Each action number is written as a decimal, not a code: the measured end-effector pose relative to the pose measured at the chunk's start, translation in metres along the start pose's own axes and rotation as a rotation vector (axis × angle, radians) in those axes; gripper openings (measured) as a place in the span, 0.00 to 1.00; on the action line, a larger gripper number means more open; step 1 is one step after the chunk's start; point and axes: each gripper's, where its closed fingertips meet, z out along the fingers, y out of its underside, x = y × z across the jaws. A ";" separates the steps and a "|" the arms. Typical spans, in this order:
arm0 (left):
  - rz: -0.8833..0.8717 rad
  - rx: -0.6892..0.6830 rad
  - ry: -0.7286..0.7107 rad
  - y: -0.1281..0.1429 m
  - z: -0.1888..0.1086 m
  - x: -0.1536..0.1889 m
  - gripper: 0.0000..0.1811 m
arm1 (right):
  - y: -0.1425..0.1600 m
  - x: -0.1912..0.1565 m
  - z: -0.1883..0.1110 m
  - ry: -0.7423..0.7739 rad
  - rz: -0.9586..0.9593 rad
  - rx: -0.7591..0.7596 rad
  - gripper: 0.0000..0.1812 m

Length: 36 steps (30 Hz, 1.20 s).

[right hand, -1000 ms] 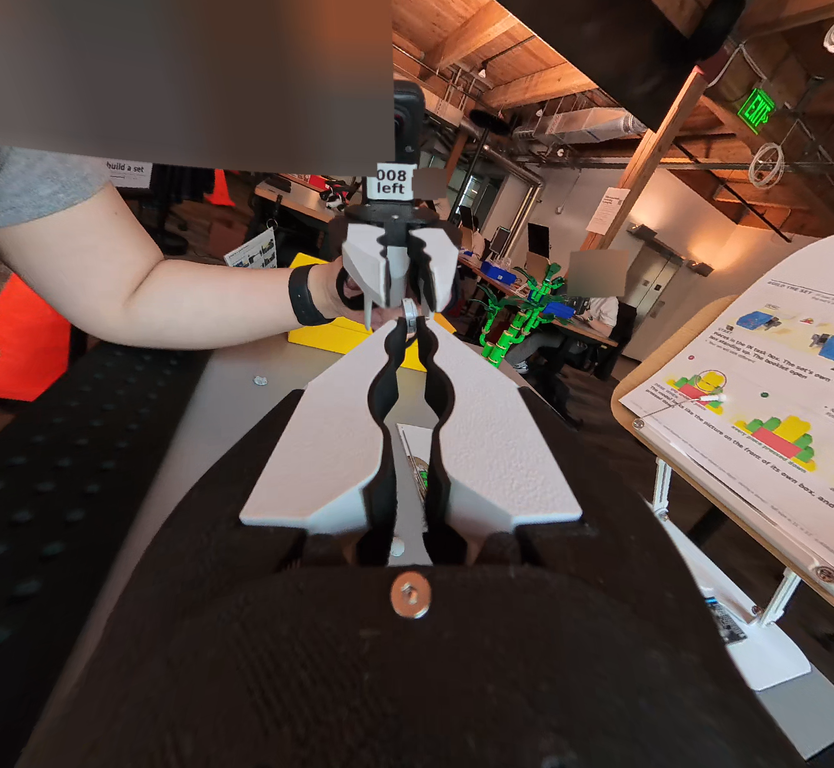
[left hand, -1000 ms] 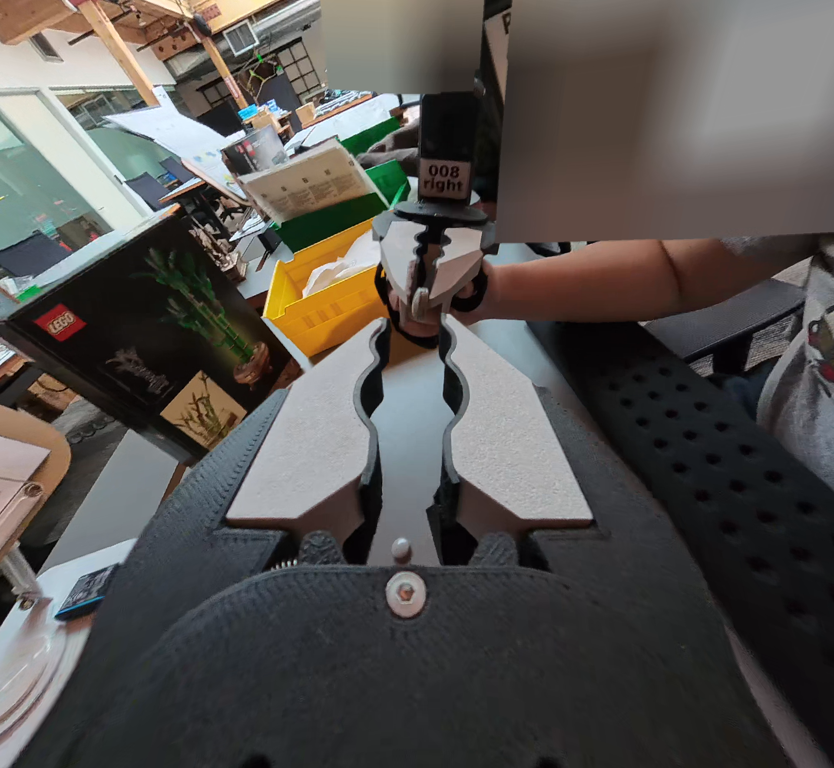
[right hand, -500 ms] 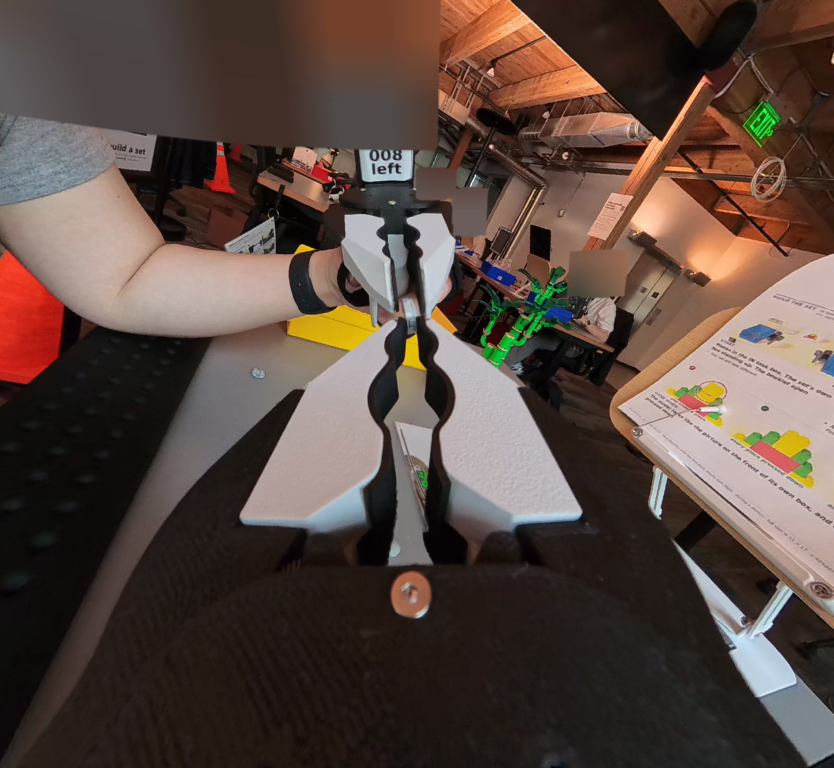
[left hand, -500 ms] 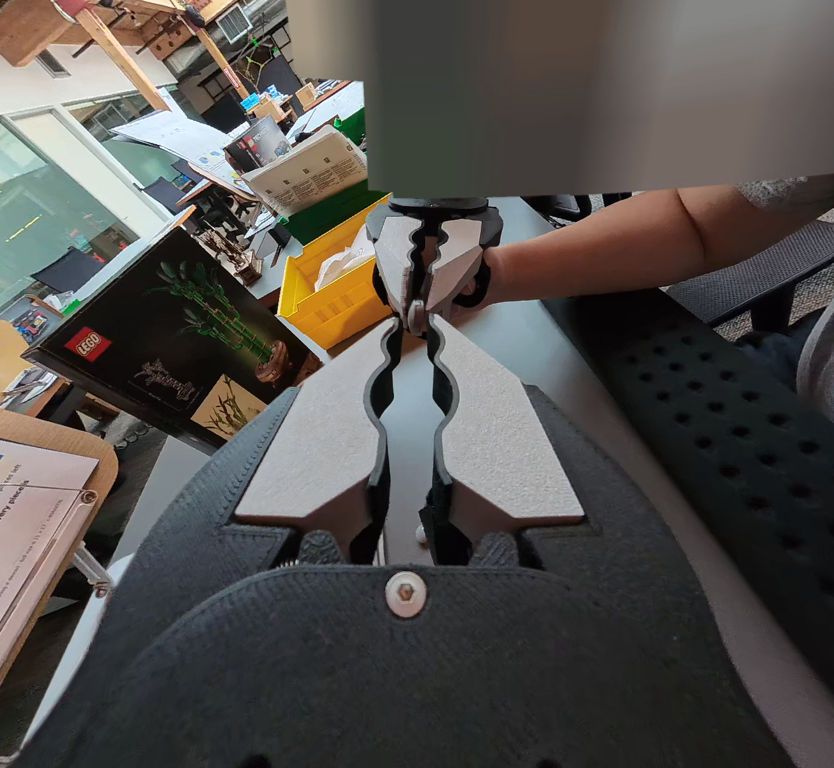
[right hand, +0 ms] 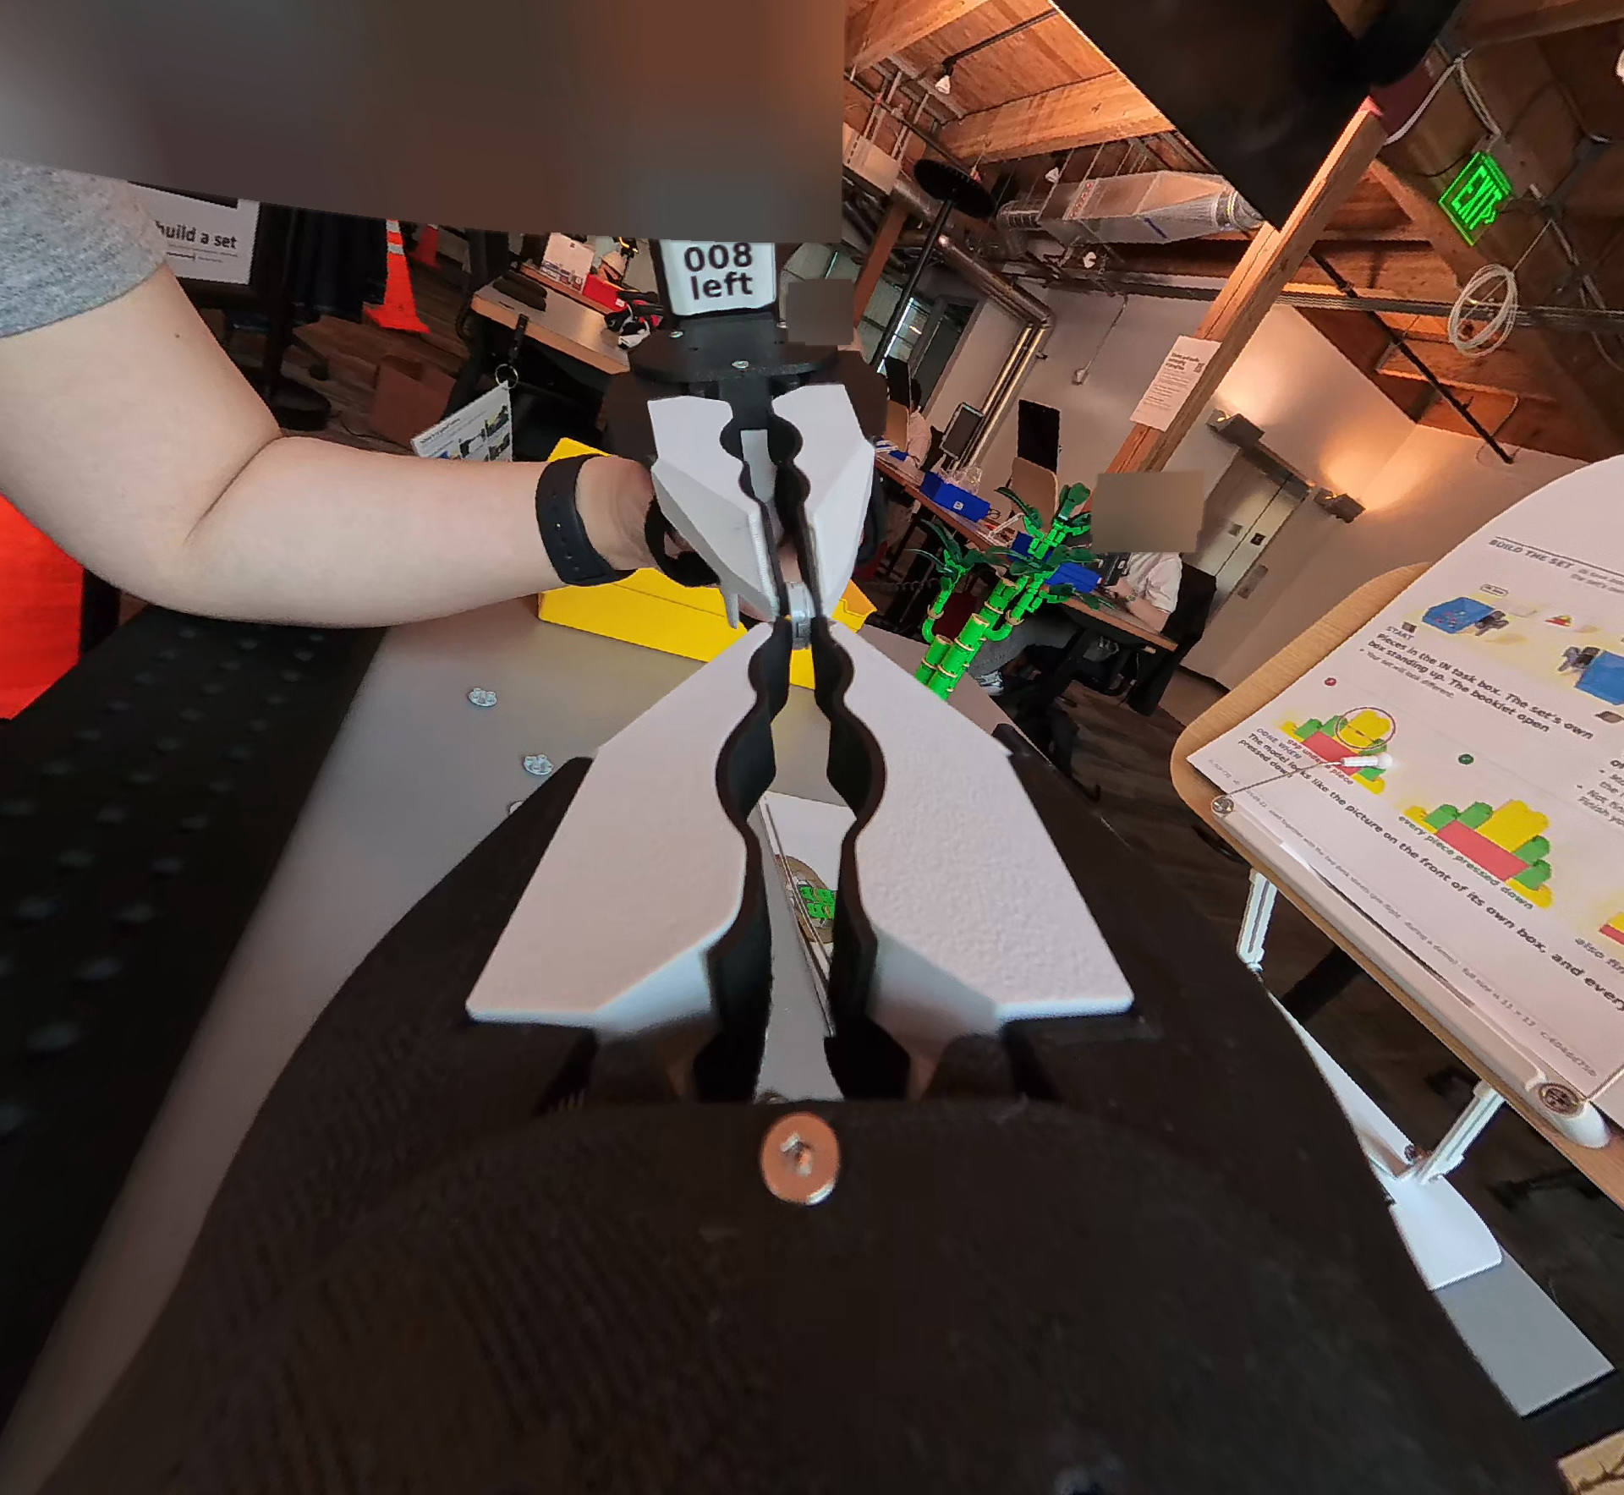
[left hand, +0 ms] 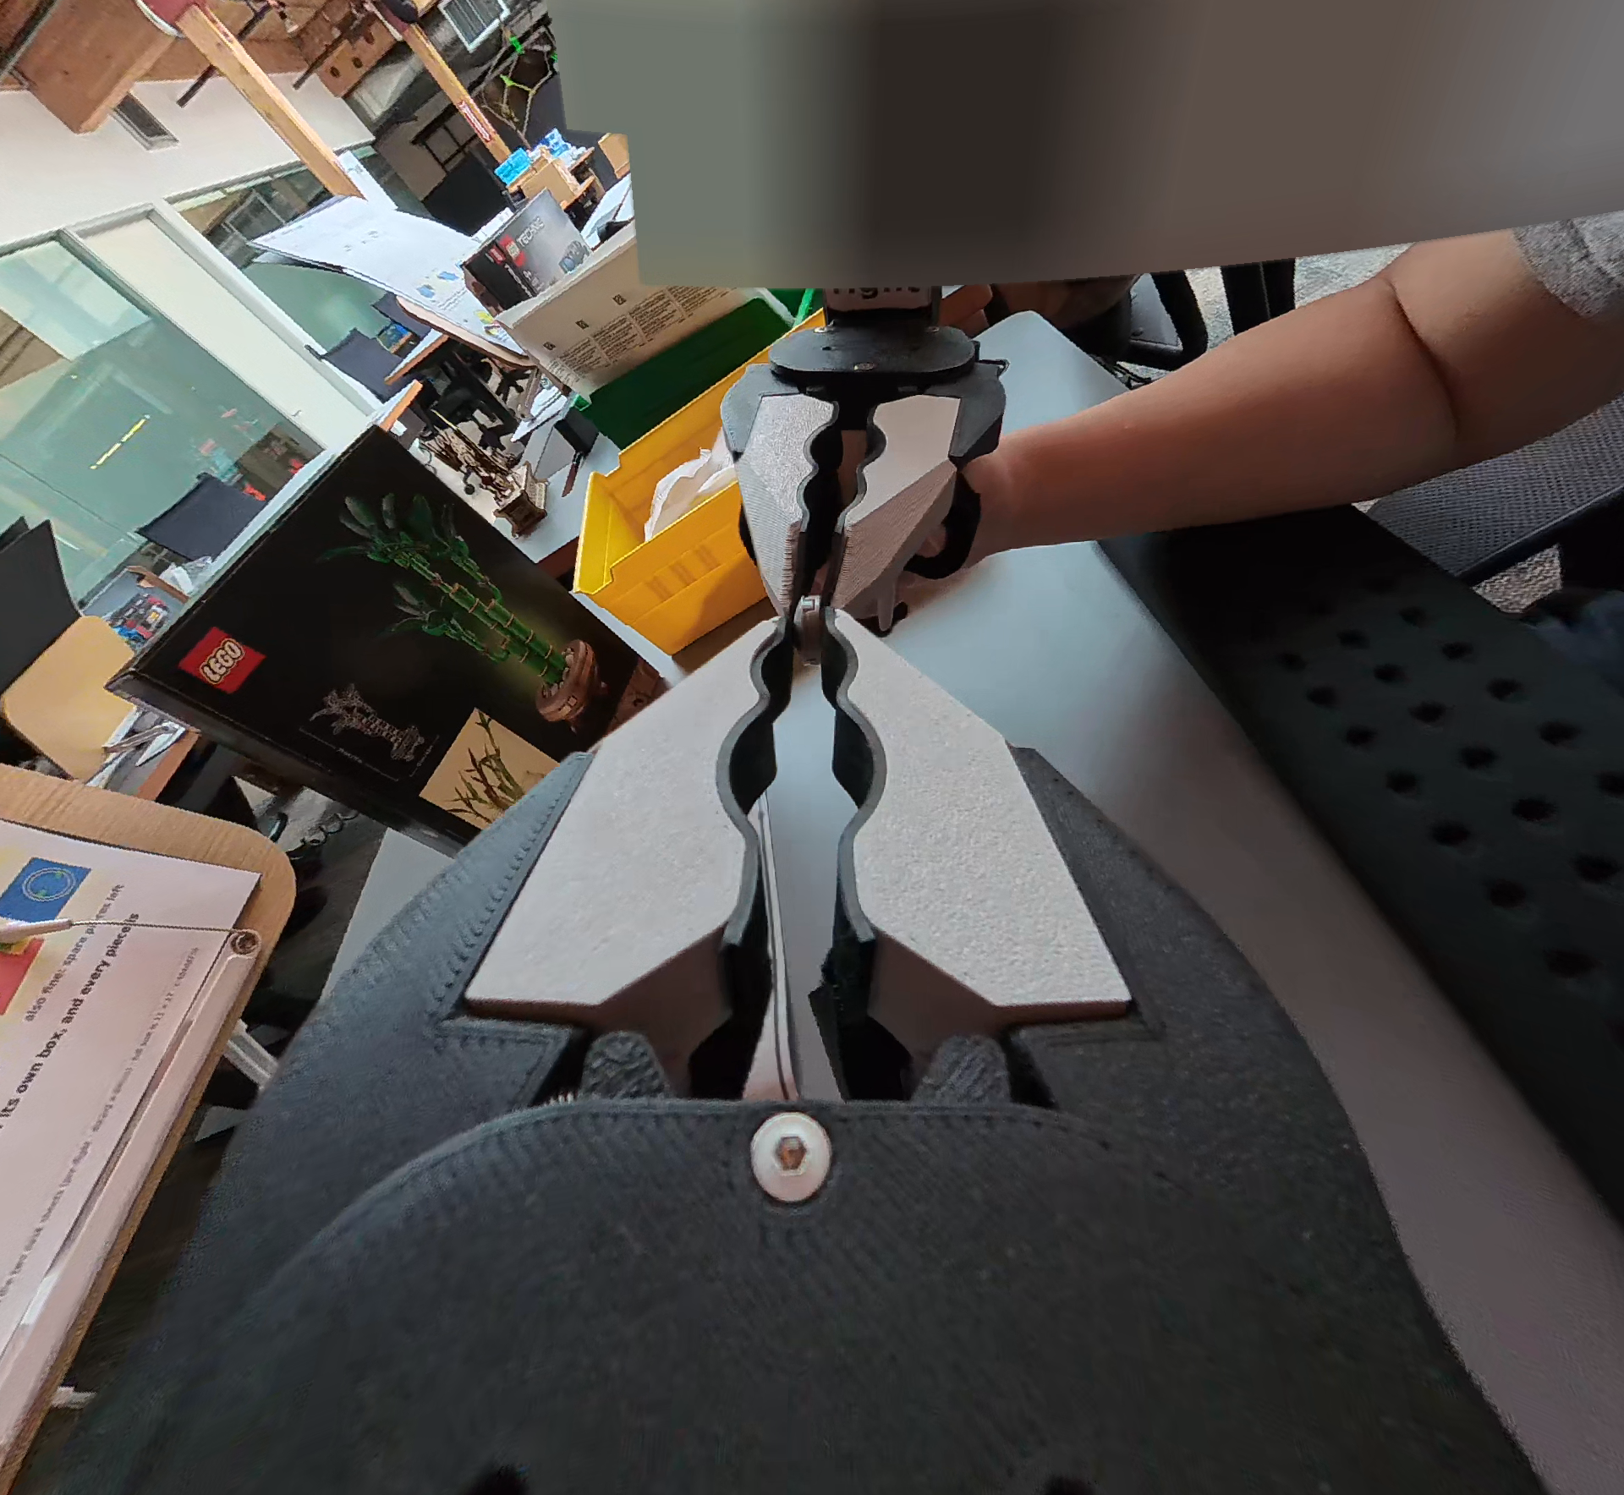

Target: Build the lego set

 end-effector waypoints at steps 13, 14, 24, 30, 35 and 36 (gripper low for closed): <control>-0.082 0.205 -0.012 -0.019 -0.006 -0.009 0.02 | -0.019 0.004 -0.003 0.029 0.047 0.090 0.06; -0.116 0.240 0.005 -0.022 -0.007 -0.009 0.02 | -0.020 0.005 -0.003 0.033 0.056 0.094 0.06; -0.249 0.353 0.073 -0.024 -0.002 -0.008 0.02 | -0.019 0.004 -0.001 0.018 0.115 0.090 0.03; -0.283 0.361 0.092 -0.020 -0.002 -0.009 0.02 | -0.014 0.005 0.000 0.004 0.177 0.035 0.02; -0.348 0.362 0.096 -0.017 0.000 -0.013 0.02 | -0.011 0.011 0.000 0.017 0.224 0.039 0.02; -0.384 0.359 0.094 -0.016 0.001 -0.017 0.02 | -0.010 0.014 0.000 0.028 0.242 0.048 0.02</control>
